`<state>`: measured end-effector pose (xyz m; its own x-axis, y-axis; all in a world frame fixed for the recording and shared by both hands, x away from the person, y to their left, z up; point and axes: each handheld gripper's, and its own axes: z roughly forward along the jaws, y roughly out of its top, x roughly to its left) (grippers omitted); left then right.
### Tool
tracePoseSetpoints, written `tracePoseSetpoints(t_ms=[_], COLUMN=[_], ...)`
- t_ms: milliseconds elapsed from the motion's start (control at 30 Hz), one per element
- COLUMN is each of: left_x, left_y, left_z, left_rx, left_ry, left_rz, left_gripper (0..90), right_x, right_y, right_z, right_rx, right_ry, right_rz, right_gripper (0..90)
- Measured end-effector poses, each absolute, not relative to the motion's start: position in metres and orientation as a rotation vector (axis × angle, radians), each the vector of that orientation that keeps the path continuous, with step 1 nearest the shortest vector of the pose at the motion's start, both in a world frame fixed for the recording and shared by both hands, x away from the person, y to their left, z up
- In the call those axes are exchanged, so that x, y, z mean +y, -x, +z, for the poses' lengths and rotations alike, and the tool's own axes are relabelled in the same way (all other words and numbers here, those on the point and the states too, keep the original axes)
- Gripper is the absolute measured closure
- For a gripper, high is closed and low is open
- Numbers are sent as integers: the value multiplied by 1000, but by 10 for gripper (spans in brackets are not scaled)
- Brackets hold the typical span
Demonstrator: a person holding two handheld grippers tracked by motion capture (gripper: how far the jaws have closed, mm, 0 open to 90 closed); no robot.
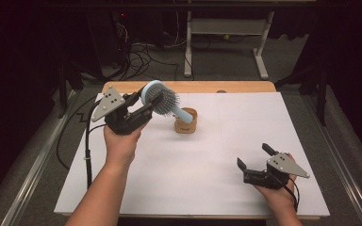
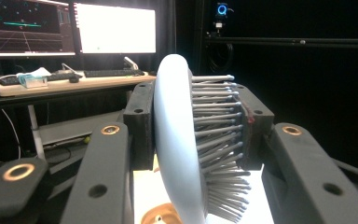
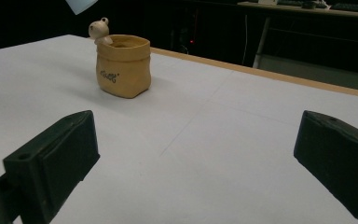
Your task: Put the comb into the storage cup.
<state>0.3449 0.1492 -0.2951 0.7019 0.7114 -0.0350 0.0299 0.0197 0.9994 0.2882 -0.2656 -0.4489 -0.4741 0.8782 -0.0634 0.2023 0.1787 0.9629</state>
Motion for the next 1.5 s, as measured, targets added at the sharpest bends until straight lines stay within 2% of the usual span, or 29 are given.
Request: tracePoseSetpoints(t_ms=[633,1500], left_x=[136,143], left_y=[-380,-413], left_z=[-300,-306], left_rx=[694,791], left_ry=[-1486,-1495], left_rz=[597,589], left_gripper=[582,582], right_x=[-267,-268], right_y=[-289,-288], right_z=[-449,-448], right_rx=[1806,1791], right_ry=[-1018,-1022], right_rz=[1330,1341], right_gripper=[2,2])
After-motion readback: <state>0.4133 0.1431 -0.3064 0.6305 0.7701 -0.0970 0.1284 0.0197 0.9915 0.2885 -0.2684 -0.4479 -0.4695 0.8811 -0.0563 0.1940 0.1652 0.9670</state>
